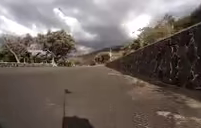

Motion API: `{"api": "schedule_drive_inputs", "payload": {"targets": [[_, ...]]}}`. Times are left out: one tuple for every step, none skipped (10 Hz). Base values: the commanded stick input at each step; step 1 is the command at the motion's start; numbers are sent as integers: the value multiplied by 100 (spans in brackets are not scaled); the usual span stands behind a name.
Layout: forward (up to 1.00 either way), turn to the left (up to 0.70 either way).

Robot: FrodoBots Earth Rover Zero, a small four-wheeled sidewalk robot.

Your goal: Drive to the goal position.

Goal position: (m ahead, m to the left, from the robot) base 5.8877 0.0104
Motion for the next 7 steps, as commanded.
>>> {"api": "schedule_drive_inputs", "payload": {"targets": [[100,0],[100,0],[100,0],[100,0],[100,0],[100,0],[100,0]]}}
